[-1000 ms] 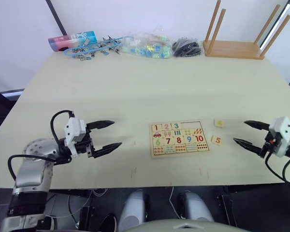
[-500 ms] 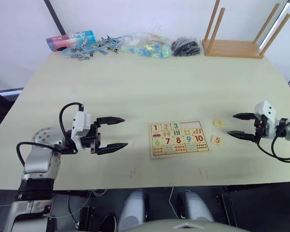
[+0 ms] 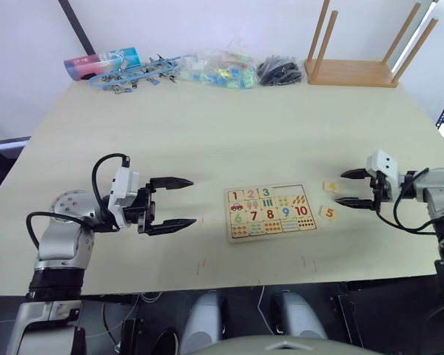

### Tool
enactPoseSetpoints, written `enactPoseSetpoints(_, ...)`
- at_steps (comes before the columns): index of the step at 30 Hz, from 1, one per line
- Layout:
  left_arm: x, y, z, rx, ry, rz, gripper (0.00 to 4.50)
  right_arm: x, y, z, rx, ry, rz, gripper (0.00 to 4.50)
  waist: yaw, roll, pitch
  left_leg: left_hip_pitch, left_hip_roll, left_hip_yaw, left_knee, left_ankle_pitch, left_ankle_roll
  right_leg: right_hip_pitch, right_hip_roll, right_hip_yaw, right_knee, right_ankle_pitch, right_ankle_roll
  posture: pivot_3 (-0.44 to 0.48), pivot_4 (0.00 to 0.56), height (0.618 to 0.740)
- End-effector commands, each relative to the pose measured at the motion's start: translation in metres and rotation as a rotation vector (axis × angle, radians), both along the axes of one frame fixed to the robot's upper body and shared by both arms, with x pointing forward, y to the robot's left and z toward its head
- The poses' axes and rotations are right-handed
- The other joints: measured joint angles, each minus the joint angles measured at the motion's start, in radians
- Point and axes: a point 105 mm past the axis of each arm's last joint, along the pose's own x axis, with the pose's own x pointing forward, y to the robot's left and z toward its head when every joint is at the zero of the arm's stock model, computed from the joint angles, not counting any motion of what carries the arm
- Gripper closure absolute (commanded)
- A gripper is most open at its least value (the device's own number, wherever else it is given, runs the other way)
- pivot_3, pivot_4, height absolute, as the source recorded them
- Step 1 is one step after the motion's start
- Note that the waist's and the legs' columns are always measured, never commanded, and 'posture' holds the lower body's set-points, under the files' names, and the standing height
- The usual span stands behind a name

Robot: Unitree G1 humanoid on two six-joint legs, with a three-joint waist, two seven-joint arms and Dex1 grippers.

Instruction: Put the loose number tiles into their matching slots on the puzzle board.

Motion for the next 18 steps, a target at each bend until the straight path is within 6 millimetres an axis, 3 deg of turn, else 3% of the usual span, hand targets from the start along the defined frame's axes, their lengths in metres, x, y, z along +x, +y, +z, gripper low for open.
enactPoseSetpoints(1, -0.001, 0.001, 0.008, -0.004, -0.03, -0.012, 0.04, 0.005, 0.003, 0.009, -0.001, -0.043, 0.017, 0.0, 0.0, 0.0, 0.0, 0.0, 0.0, 0.0, 0.0, 0.0, 0.0, 0.0, 0.0, 0.0, 0.0, 0.0, 0.0, 0.0, 0.15, 0.737)
enactPoseSetpoints(8, -0.001, 0.002, 0.005, -0.006, -0.028, -0.003, 0.04, 0.006, 0.007, 0.0, -0.019, -0.008, 0.029, 0.0, -0.001, 0.0, 0.0, 0.0, 0.0, 0.0, 0.0, 0.0, 0.0, 0.0, 0.0, 0.0, 0.0, 0.0, 0.0, 0.0, 0.15, 0.737)
enactPoseSetpoints(11, -0.001, 0.002, 0.005, -0.005, -0.03, 0.0, 0.0, 0.004, 0.001, -0.007, -0.045, 0.019, 0.002, 0.72, 0.0, 0.0, 0.0, 0.0, 0.0, 0.0, 0.0, 0.0, 0.0, 0.0, 0.0, 0.0, 0.0, 0.0, 0.0, 0.0, 0.15, 0.737)
enactPoseSetpoints(17, -0.002, 0.003, 0.005, -0.006, -0.031, -0.001, 0.0, 0.001, -0.004, -0.01, -0.03, 0.027, -0.02, 3.49, 0.0, 0.0, 0.0, 0.0, 0.001, 0.0, 0.0, 0.0, 0.0, 0.0, 0.0, 0.0, 0.0, 0.0, 0.0, 0.0, 0.15, 0.737)
enactPoseSetpoints(18, -0.002, 0.003, 0.005, -0.006, -0.03, -0.003, 0.0, 0.001, -0.003, -0.009, -0.02, 0.022, -0.017, 3.59, 0.0, 0.0, 0.0, 0.001, 0.0, 0.0, 0.0, 0.0, 0.0, 0.0, 0.0, 0.0, 0.0, 0.0, 0.0, 0.0, 0.15, 0.737)
